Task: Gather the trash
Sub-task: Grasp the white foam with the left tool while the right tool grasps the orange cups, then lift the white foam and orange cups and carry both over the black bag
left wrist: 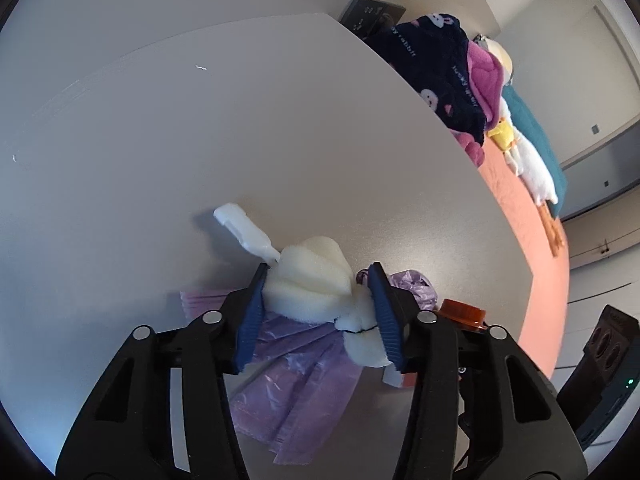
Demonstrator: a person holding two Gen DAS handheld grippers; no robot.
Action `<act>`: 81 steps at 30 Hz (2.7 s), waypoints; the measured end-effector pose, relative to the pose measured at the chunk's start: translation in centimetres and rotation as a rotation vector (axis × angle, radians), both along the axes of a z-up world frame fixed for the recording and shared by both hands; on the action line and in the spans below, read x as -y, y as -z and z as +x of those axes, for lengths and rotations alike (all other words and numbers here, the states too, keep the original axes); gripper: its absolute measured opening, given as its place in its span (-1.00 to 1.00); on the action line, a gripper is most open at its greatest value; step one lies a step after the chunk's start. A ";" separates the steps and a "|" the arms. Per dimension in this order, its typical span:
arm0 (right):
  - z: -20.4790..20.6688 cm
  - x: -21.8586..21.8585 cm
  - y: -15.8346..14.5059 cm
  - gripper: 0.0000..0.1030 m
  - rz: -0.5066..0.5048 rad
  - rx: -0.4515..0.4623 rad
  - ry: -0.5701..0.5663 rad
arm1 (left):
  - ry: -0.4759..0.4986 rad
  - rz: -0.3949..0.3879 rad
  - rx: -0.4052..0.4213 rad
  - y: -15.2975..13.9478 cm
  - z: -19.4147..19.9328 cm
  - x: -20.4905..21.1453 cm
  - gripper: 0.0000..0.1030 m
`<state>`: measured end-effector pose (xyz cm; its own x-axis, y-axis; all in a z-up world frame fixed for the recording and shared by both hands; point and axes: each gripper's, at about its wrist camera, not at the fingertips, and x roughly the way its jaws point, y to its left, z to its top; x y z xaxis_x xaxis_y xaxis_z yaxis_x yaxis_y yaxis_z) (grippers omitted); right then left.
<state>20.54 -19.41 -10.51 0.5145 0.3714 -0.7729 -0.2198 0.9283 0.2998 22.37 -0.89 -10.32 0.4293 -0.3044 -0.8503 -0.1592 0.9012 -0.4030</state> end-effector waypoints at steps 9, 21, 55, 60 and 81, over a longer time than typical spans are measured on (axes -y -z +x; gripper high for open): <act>-0.2 0.2 -0.9 -0.12 0.031 0.016 -0.007 | 0.012 -0.024 0.077 -1.8 -0.7 -0.5 -0.31; -2.2 1.6 -4.4 -0.12 0.063 0.076 -0.010 | 0.034 -0.022 0.152 -5.5 -2.2 -0.1 -0.31; -15.4 13.7 -12.8 -0.12 0.115 0.251 0.140 | 0.348 -0.048 0.337 -12.9 -10.3 12.0 -0.31; -17.0 15.5 -13.2 -0.12 0.121 0.267 0.180 | 0.392 -0.056 0.349 -13.4 -11.0 13.7 -0.31; -22.3 23.8 -14.1 -0.12 0.101 0.308 0.371 | 0.584 -0.105 0.352 -13.5 -12.2 22.5 -0.31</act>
